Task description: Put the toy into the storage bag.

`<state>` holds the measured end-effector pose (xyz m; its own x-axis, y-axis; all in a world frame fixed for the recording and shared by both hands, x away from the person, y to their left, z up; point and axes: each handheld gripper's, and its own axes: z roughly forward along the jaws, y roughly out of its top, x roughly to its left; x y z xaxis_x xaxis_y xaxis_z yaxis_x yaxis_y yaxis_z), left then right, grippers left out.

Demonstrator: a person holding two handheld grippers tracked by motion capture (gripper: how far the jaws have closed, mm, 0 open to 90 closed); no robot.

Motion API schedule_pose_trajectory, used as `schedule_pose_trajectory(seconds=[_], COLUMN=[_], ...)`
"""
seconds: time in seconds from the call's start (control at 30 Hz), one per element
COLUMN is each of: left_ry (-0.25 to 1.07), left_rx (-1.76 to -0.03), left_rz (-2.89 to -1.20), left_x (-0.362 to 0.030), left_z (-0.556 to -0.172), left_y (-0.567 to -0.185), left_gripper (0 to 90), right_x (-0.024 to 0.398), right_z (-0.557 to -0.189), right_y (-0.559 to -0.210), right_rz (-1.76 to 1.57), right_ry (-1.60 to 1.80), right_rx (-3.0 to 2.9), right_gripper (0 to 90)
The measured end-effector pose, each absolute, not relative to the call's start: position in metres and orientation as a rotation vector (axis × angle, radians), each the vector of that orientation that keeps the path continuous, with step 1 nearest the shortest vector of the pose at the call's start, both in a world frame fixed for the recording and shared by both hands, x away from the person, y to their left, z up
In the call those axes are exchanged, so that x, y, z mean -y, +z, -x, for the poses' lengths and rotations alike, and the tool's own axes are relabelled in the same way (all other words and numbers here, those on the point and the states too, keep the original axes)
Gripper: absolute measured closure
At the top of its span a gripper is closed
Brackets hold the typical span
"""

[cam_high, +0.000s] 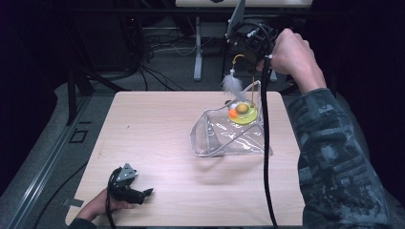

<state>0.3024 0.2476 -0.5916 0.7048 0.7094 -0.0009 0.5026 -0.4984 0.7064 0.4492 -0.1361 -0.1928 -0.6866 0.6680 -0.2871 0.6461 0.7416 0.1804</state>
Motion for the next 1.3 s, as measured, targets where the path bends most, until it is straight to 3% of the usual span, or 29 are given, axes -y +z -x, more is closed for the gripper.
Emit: schedule_pose_trajectory(seconds=[1.3], left_ry=[0.380], left_rx=[-0.919], left_rz=[-2.206], left_x=[-0.247], left_z=[-0.302], left_y=[-0.592], left_gripper=[0.0], right_x=[0.151], right_z=[-0.467], right_y=[-0.296], right_rz=[-1.100], right_ry=[0.007], right_rx=[-2.695], right_gripper=[87.1])
